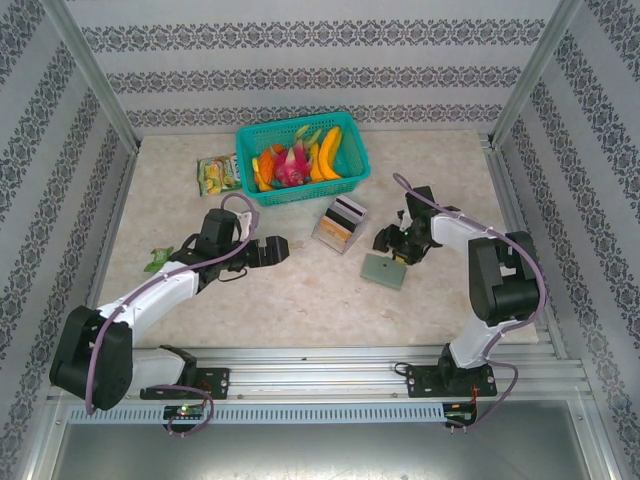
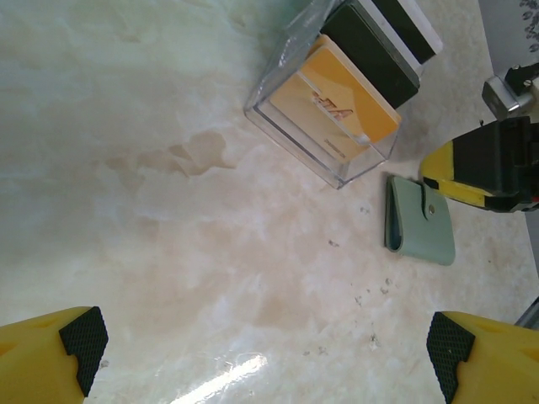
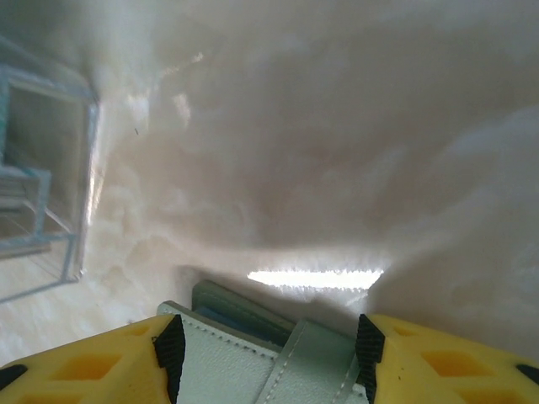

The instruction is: Put the credit cards into the card holder

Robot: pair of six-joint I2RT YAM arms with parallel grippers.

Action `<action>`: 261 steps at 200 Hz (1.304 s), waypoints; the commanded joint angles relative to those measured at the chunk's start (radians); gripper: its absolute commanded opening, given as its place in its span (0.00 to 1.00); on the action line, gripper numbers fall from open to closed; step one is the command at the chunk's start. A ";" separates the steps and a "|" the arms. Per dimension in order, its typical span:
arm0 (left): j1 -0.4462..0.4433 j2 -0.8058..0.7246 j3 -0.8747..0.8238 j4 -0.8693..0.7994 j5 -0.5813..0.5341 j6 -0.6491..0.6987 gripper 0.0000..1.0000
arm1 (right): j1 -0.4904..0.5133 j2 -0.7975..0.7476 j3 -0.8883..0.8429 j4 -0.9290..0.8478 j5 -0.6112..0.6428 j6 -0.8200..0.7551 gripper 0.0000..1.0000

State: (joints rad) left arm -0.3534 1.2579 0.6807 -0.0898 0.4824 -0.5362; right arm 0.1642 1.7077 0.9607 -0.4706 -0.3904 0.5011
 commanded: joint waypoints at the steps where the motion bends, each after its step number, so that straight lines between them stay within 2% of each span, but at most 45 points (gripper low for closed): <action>1: -0.033 0.014 0.036 0.026 0.020 -0.032 1.00 | 0.042 -0.060 -0.066 -0.011 -0.004 0.037 0.58; 37: -0.073 0.041 0.047 0.012 0.021 -0.053 1.00 | 0.154 -0.193 -0.171 0.016 0.068 0.195 0.55; 76: -0.111 0.079 0.049 0.016 0.017 -0.085 1.00 | 0.295 -0.241 -0.228 0.080 0.060 0.326 0.51; 104: -0.126 0.133 0.068 -0.011 0.006 -0.135 0.93 | 0.416 -0.232 -0.200 0.085 0.082 0.401 0.45; 143: -0.152 0.189 0.078 -0.011 0.035 -0.210 0.83 | 0.526 -0.210 -0.181 0.056 0.154 0.456 0.45; 185: -0.245 0.194 0.046 0.027 0.099 -0.301 0.83 | 0.520 -0.230 -0.170 -0.010 0.221 0.406 0.47; 212: -0.319 0.201 0.036 0.049 0.084 -0.368 0.83 | 0.492 -0.270 -0.181 -0.026 0.242 0.367 0.47; 231: -0.350 0.236 0.023 0.110 0.098 -0.397 0.81 | 0.486 -0.345 -0.186 -0.058 0.319 0.374 0.46; 261: -0.385 0.296 0.034 0.169 0.116 -0.434 0.78 | 0.407 -0.432 -0.311 0.095 0.209 0.387 0.45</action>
State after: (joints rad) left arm -0.7086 1.5135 0.7185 0.0074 0.5751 -0.9131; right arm 0.6304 1.3224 0.7319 -0.4431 -0.1455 0.8913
